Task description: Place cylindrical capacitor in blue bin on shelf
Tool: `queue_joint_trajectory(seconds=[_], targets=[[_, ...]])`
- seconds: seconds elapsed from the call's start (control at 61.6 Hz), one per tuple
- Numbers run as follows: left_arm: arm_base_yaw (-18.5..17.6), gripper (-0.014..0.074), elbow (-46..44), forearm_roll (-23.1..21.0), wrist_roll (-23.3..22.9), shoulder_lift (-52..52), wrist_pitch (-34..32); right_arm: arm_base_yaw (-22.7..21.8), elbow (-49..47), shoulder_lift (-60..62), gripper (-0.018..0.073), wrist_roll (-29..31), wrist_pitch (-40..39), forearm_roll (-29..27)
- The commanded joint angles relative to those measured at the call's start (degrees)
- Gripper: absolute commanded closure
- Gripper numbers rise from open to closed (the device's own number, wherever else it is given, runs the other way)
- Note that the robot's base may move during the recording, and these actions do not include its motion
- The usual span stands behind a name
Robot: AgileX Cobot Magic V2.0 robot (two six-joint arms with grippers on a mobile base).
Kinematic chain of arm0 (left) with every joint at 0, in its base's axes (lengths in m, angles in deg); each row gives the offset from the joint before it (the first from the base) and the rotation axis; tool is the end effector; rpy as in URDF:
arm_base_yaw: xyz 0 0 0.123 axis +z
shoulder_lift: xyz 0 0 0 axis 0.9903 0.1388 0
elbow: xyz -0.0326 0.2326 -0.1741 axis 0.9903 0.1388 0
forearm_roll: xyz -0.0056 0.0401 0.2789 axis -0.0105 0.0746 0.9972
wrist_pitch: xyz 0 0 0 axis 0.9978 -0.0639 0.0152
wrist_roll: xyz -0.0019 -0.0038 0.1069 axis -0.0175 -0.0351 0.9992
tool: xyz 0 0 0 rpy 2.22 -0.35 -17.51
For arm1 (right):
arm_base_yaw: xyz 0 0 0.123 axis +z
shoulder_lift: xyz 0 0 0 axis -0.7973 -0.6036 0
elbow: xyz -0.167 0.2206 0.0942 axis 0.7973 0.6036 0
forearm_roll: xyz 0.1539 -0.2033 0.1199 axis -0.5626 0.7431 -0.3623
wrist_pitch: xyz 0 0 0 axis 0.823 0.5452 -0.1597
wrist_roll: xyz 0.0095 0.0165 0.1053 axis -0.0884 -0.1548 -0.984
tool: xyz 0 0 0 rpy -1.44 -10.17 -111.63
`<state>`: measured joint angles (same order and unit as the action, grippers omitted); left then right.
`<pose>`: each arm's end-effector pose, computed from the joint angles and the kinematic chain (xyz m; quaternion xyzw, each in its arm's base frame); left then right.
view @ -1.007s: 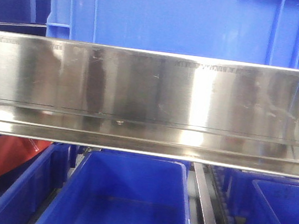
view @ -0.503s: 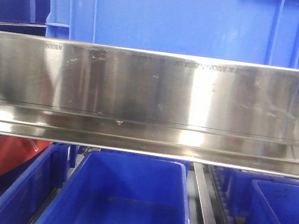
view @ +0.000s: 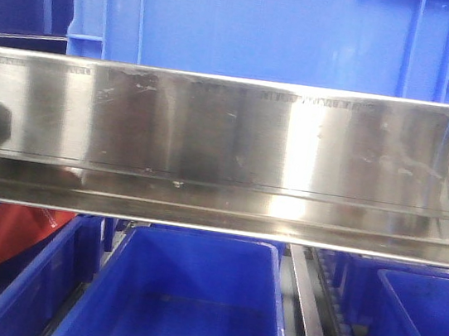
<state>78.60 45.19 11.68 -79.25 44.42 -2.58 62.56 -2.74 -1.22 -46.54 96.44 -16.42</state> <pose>0.0958 -0.0057 0.2072 0.0020 0.7010 -0.0406 0.7120 0.0820 0.0189 0.3487 -0.0948 0.7036 0.0566 0.7019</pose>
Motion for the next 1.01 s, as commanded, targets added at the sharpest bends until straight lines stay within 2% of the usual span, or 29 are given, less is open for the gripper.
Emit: queue_joint_trajectory(seconds=[0.0, 0.796, 0.99], targets=[[0.15, 0.0707, 0.0, 0.0, 0.05, -0.28, -1.83, -0.3, 0.14, 0.37, 0.0703, -0.19, -1.2, 0.4], [0.15, 0.0707, 0.0, 0.0, 0.05, -0.28, -1.83, -0.3, 0.25, 0.37, 0.0703, -0.19, -1.2, -0.03], [0.15, 0.0707, 0.0, 0.0, 0.05, -0.28, -1.83, -3.34, 3.78, 1.25, 0.0703, -0.19, -4.26, 0.47]])
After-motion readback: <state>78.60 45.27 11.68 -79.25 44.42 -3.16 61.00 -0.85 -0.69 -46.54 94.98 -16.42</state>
